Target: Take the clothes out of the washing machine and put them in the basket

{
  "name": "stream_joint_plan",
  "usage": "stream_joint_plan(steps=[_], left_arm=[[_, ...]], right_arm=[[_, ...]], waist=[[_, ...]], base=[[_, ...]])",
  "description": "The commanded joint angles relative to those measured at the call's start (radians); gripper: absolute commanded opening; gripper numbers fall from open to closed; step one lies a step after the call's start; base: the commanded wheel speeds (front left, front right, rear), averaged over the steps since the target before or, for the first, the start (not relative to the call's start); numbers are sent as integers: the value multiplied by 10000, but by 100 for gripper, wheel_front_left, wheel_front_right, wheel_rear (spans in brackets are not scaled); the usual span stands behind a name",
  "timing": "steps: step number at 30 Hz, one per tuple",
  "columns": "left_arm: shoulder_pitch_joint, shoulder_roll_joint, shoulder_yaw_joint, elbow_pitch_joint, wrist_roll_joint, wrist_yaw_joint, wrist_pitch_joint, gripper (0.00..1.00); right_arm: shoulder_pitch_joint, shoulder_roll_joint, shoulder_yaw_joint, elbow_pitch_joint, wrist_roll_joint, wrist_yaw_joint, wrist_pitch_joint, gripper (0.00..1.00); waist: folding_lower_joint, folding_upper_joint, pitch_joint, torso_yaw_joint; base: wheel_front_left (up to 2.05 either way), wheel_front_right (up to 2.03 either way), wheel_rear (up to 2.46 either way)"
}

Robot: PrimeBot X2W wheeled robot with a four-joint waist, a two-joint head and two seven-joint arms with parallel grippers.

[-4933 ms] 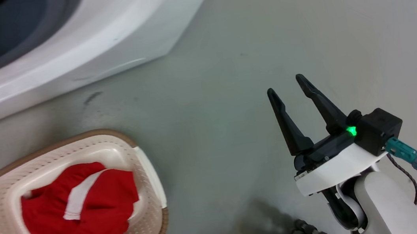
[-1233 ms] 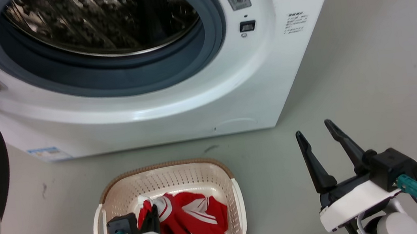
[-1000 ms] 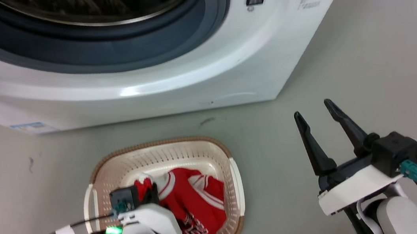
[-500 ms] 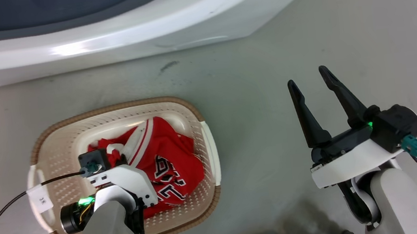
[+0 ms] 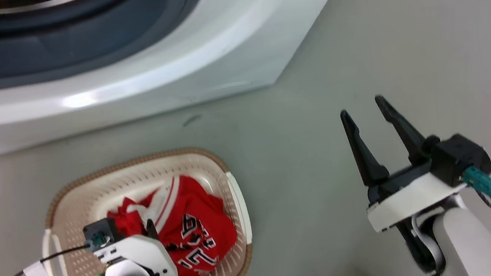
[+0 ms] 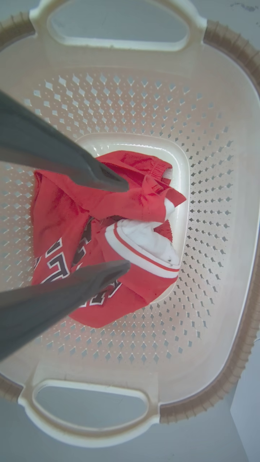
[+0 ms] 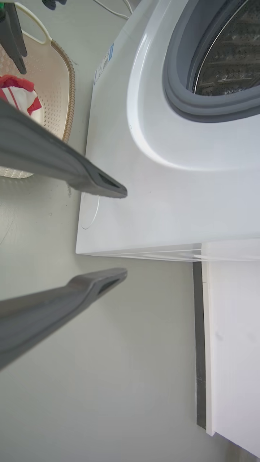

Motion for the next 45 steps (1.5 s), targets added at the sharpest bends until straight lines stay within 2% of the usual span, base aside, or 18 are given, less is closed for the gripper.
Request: stream_joint_plan(steps=[1, 6, 11, 16, 21, 29, 36, 45], left_arm=[[325, 18, 56, -168, 40, -21, -23, 100], [1205, -14, 306, -1152, 300, -48, -23, 100], [2021, -92, 675, -2664, 762, 14, -24, 100], [2680, -195, 1040, -4543, 1512, 35, -24, 100], [3198, -342, 1429, -6404, 2084, -164, -24, 100], [3951, -432, 1260, -9084, 3315, -125, -24, 100], [4647, -307, 1096, -9859, 3829, -103, -24, 100], [5410, -187, 1106, -10292, 3835, -16, -24, 100]], right_arm=[[262, 27, -84, 65, -122, -7, -18, 100], [812, 43, -675, 207, -520, -7, -21, 100], [1235, 49, -975, 157, -775, -7, -21, 100], [1542, 50, -1219, -39, -1086, -7, 49, 100], [1798, 49, -1408, -320, -1457, -7, 249, 100], [2254, 47, -1575, -935, -1687, -7, 625, 100], [2711, 49, -1605, -1192, -1755, -7, 897, 100], [3155, 50, -1446, -1394, -1558, -7, 1067, 100]], waist=[[-1, 0, -1276, 158], [-1, 0, -2589, 333], [-1, 0, -3415, 493], [-1, 0, -3919, 646], [-1, 0, -4377, 800], [-1, 0, -5018, 931], [-1, 0, -5593, 929], [-1, 0, -5953, 949]], base=[[0, 0, 0], [0, 0, 0], [0, 0, 0], [0, 0, 0], [0, 0, 0], [0, 0, 0], [0, 0, 0], [0, 0, 0]])
